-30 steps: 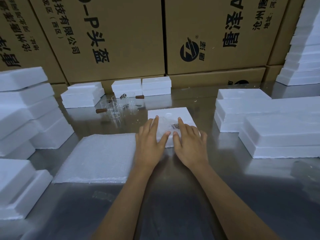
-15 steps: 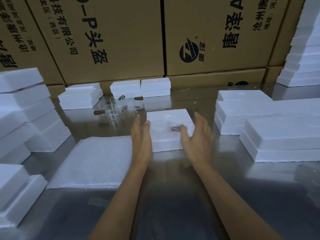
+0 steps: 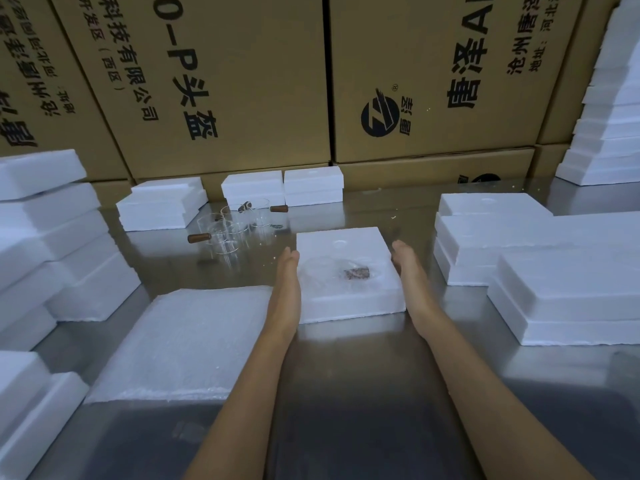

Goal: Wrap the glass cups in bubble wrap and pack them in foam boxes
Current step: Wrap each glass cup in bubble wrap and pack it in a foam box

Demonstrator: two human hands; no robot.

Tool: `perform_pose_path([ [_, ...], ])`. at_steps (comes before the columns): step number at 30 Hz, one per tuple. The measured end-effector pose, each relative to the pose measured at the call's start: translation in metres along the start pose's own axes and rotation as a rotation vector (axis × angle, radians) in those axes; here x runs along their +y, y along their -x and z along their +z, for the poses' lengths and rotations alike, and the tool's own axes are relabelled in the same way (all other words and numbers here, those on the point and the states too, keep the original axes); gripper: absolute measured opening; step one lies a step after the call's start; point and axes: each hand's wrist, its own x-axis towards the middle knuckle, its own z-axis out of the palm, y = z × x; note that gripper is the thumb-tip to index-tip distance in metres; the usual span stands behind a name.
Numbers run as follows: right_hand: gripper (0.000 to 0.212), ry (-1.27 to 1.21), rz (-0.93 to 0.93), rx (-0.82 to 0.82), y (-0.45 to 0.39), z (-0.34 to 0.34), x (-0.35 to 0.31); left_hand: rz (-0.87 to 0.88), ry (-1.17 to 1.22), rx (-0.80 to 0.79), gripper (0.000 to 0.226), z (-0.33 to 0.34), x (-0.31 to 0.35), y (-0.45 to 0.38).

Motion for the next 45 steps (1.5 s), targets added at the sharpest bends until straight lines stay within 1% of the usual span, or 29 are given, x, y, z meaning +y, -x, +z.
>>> perform_pose_path([
  [2, 0.081, -0.023, -0.032, -0.007, 0.000, 0.000, -0.001, 0.047, 0.050, 0.004, 0.086, 0.000, 0.002, 0.002],
  [4, 0.078, -0.073, -0.094, 0.006, 0.002, 0.002, -0.005, 0.091, 0.081, 0.008, 0.079, 0.000, 0.005, 0.004],
  [5, 0.075, -0.100, -0.132, 0.024, 0.005, 0.002, -0.007, 0.113, 0.092, 0.018, 0.072, 0.001, 0.006, 0.003],
  [7, 0.068, -0.131, -0.211, 0.063, 0.010, 0.002, -0.013, 0.173, 0.079, 0.077, 0.051, 0.003, 0.014, 0.003],
  [9, 0.066, -0.122, -0.313, 0.099, 0.016, 0.000, -0.020, 0.240, 0.040, 0.135, 0.035, 0.006, 0.026, 0.006],
  [11, 0.060, -0.122, -0.397, 0.156, 0.020, -0.002, -0.028, 0.305, 0.036, 0.180, 0.030, 0.006, 0.037, 0.012],
  [15, 0.037, -0.134, -0.514, 0.324, 0.029, -0.002, -0.039, 0.392, 0.057, 0.316, 0.024, 0.002, 0.048, 0.023],
  [17, 0.027, -0.128, -0.551, 0.392, 0.033, -0.001, -0.038, 0.406, 0.070, 0.344, 0.023, 0.001, 0.048, 0.027],
  [20, 0.025, -0.038, -0.534, 0.416, 0.032, 0.000, -0.031, 0.394, 0.060, 0.318, 0.018, 0.003, 0.037, 0.029],
  [23, 0.032, 0.106, -0.482, 0.386, 0.029, 0.000, -0.025, 0.380, -0.102, 0.283, 0.028, 0.003, 0.025, 0.026],
  [25, 0.033, 0.159, -0.439, 0.359, 0.026, -0.001, -0.021, 0.343, -0.141, 0.269, 0.031, 0.002, 0.021, 0.022],
  [28, 0.029, 0.181, -0.365, 0.318, 0.022, 0.000, -0.018, 0.254, -0.079, 0.251, 0.024, 0.001, 0.018, 0.018],
  [29, 0.030, 0.182, -0.345, 0.312, 0.021, 0.000, -0.018, 0.233, -0.069, 0.251, 0.023, 0.000, 0.017, 0.018],
  [32, 0.038, 0.191, -0.315, 0.316, 0.021, 0.003, -0.020, 0.198, -0.012, 0.225, 0.023, -0.001, 0.015, 0.016],
  [34, 0.035, 0.203, -0.307, 0.322, 0.020, 0.005, -0.021, 0.177, 0.041, 0.184, 0.026, -0.002, 0.014, 0.015],
  [37, 0.022, 0.142, -0.319, 0.302, 0.019, 0.008, -0.023, 0.138, 0.075, 0.168, 0.031, -0.002, 0.012, 0.014],
  [39, 0.023, 0.119, -0.319, 0.283, 0.021, 0.009, -0.025, 0.123, 0.074, 0.166, 0.033, -0.004, 0.011, 0.013],
  [42, 0.030, 0.147, -0.336, 0.257, 0.024, 0.011, -0.028, 0.115, 0.060, 0.151, 0.032, -0.004, 0.010, 0.011],
  [45, 0.032, 0.247, -0.384, 0.286, 0.029, 0.013, -0.030, 0.098, 0.028, 0.142, 0.028, -0.003, 0.011, 0.011],
])
